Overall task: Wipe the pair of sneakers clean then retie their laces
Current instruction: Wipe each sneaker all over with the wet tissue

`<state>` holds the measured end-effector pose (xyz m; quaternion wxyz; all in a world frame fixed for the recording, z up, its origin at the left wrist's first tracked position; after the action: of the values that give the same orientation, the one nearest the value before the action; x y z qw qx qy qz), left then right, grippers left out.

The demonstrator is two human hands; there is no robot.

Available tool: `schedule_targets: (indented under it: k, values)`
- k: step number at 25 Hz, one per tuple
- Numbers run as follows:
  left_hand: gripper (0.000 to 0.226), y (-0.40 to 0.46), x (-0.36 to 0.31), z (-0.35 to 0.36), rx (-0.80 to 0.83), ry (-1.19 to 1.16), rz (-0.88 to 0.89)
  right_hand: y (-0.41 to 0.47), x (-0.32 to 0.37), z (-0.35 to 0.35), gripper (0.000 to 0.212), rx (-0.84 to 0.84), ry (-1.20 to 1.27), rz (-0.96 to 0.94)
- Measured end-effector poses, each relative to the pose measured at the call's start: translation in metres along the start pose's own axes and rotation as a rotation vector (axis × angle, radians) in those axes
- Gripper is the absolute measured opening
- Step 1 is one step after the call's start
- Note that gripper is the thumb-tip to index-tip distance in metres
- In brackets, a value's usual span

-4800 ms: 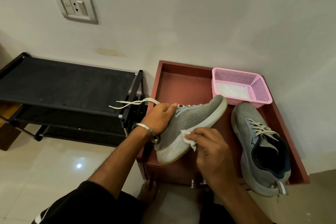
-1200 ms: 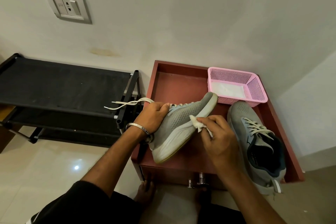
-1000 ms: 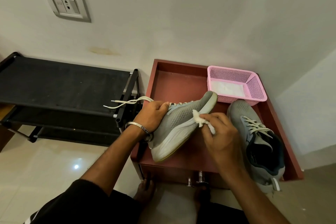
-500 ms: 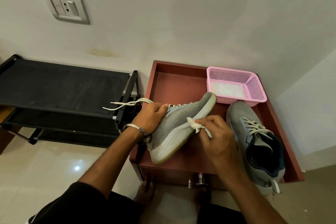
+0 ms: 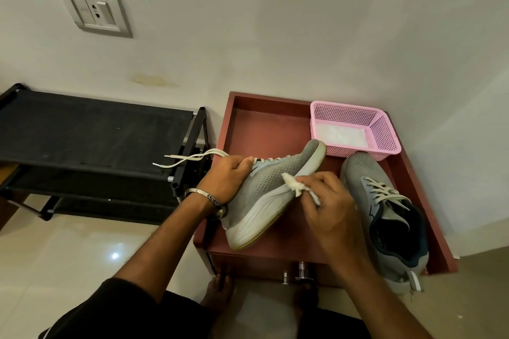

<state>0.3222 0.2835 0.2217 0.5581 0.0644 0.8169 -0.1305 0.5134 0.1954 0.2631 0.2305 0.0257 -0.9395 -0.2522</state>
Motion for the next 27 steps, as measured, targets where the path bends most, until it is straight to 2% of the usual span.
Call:
schedule_targets:
  k: [3, 7, 9, 10, 13, 15, 17, 20, 21, 22, 25, 27]
  values:
    - [0.057, -0.002, -0.004, 0.003, 0.014, -0.042, 0.003, -0.004, 0.007, 0.004, 0.025, 0.009, 0.037, 0.024]
    - [0.057, -0.003, -0.007, 0.007, 0.066, -0.107, -0.006, -0.022, 0.06, 0.02, 0.023, 0.231, 0.199, -0.241]
    - [0.058, -0.004, -0.009, 0.007, 0.099, -0.134, -0.007, -0.02, 0.068, 0.019, 0.022, 0.248, 0.168, -0.332]
    - [0.06, -0.005, -0.01, 0.008, 0.109, -0.129, -0.001, -0.014, 0.059, 0.017, 0.022, 0.201, 0.13, -0.308]
    - [0.061, -0.007, -0.012, 0.009, 0.104, -0.117, -0.008, 0.009, 0.015, 0.004, 0.024, 0.018, 0.028, -0.045]
    - [0.058, -0.008, -0.014, 0.01, 0.095, -0.118, -0.005, 0.01, 0.009, 0.001, 0.026, -0.016, 0.029, 0.023]
    - [0.06, -0.009, -0.016, 0.011, 0.102, -0.154, -0.015, 0.001, 0.036, 0.01, 0.025, 0.045, 0.091, -0.081]
    - [0.058, -0.01, -0.015, 0.01, 0.113, -0.228, -0.015, -0.019, 0.082, 0.023, 0.019, 0.221, 0.155, -0.394]
    - [0.056, -0.011, -0.015, 0.01, 0.128, -0.249, -0.025, -0.015, 0.082, 0.023, 0.018, 0.219, 0.135, -0.437]
    - [0.055, -0.011, -0.015, 0.01, 0.13, -0.259, -0.037, -0.008, 0.073, 0.021, 0.019, 0.173, 0.102, -0.408]
    - [0.045, -0.012, -0.014, 0.011, 0.084, -0.322, -0.153, 0.015, 0.032, 0.009, 0.025, 0.028, 0.04, -0.113]
    - [0.041, -0.012, -0.013, 0.014, 0.103, -0.412, -0.244, 0.009, 0.044, 0.013, 0.025, 0.064, 0.046, -0.162]
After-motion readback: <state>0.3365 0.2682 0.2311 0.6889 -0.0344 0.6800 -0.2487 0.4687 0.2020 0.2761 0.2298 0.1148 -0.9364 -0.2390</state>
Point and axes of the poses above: each hand's wrist, its own y-axis towards the middle knuckle, its own z-axis out of the palm, x = y × z, the point moved 6 cm from there along y, towards the middle knuckle, and after that the axes turned 9 degrees about -y, right-handed, at the moved point
